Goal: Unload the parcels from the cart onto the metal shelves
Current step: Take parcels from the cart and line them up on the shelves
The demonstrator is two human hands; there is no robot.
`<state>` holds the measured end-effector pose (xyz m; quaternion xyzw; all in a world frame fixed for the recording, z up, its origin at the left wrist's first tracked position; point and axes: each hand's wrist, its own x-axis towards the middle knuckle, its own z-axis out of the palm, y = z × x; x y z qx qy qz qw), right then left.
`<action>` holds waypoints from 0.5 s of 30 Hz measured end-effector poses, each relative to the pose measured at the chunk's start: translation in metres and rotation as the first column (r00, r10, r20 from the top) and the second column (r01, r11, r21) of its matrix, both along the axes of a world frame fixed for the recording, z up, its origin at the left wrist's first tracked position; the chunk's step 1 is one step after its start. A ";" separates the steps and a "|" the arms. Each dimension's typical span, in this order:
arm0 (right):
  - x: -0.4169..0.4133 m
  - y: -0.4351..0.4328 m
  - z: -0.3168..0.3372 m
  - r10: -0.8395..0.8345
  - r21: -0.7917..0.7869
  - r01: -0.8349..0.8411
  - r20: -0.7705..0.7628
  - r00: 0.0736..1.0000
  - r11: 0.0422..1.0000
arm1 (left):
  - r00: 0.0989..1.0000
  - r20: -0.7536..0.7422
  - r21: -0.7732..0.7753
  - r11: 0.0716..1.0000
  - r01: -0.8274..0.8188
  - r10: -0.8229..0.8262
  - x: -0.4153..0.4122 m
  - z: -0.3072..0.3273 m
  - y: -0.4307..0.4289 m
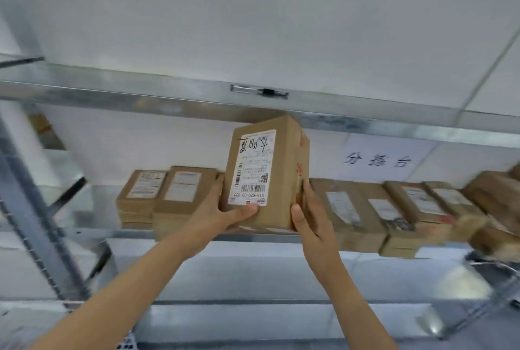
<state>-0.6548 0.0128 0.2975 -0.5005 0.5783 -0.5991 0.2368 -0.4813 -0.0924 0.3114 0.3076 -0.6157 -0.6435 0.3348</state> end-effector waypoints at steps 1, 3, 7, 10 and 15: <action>-0.016 0.005 0.000 -0.062 -0.012 0.061 -0.075 0.995 0.998 | 1.000 0.011 -0.015 1.000 0.018 -0.018 -0.018 -0.001 0.001; -0.047 0.014 0.000 -0.140 -0.052 0.134 -0.158 0.977 0.990 | 0.997 0.047 -0.070 0.996 0.061 -0.057 -0.051 -0.005 0.004; -0.099 0.039 -0.001 -0.289 -0.112 0.272 -0.184 0.940 0.956 | 0.977 0.142 -0.200 0.962 0.188 -0.161 -0.113 0.001 0.020; -0.130 0.063 0.004 -0.364 -0.133 0.347 -0.141 0.920 0.928 | 0.953 0.205 -0.296 0.914 0.278 -0.224 -0.155 0.004 0.030; -0.168 0.099 0.003 -0.357 -0.076 0.355 -0.002 0.934 0.932 | 0.924 0.284 -0.407 0.840 0.358 -0.257 -0.216 0.001 0.043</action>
